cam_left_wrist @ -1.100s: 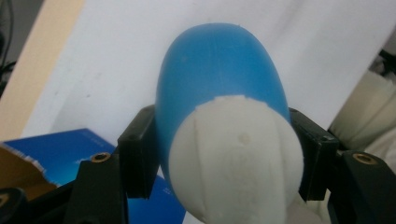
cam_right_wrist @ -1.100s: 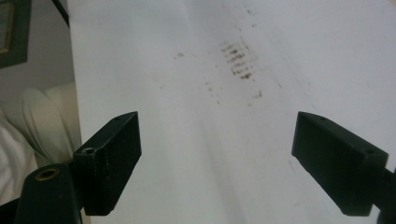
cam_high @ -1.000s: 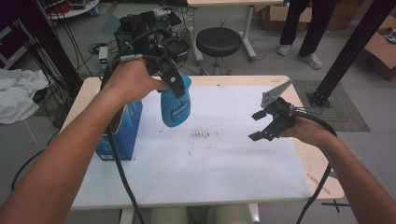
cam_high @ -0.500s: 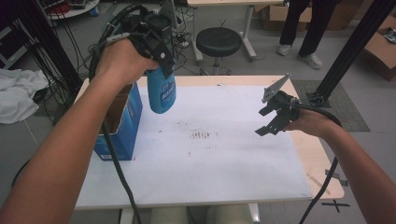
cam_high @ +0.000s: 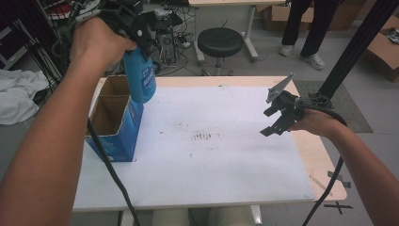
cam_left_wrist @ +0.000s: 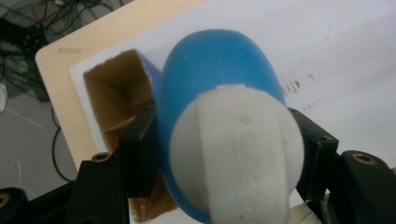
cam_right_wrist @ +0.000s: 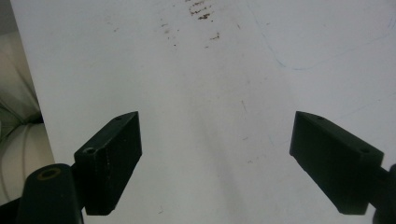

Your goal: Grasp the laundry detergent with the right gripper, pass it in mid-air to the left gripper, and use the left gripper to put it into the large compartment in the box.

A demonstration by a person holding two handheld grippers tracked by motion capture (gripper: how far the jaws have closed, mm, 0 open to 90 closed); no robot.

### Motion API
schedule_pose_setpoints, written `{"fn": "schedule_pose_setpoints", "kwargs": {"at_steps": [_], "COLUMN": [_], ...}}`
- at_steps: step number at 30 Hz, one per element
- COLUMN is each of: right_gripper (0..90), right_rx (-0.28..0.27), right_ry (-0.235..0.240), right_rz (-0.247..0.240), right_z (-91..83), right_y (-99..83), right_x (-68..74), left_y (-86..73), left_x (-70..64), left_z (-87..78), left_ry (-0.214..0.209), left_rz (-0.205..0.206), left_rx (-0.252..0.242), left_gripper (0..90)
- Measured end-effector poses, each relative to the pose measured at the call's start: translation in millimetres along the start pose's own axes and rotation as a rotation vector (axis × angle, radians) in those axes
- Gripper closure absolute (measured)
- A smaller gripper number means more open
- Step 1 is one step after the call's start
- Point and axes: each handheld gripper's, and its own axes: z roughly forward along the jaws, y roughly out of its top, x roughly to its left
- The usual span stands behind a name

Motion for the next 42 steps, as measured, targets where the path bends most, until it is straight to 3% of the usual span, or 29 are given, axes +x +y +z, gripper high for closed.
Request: {"fn": "schedule_pose_setpoints", "kwargs": {"at_steps": [10,24,36,42], "right_gripper": [16.7,17.0,17.1,17.2], "right_rx": [-0.001,0.000,0.003,-0.002], "right_ry": [0.008,0.012,0.008,0.009], "right_rz": [-0.002,-0.004,0.004,0.005], "right_z": [1.9,5.5,6.2,7.2], "right_y": [-0.2,1.0,-2.9,-3.9], "right_x": [-0.2,-2.0,-3.3,-2.8], "left_y": [-10.3,-27.8,-49.3,-63.7], "left_x": [33.2,62.7,80.9,84.6], "left_z": [-2.6,10.3,38.3,63.1], "left_ry": [0.033,0.054,0.060,0.055], "left_rz": [-0.121,-0.199,-0.249,-0.258], "left_rx": [-0.001,0.002,0.027,0.041], "left_gripper": [37.9,37.9,37.9,37.9]}}
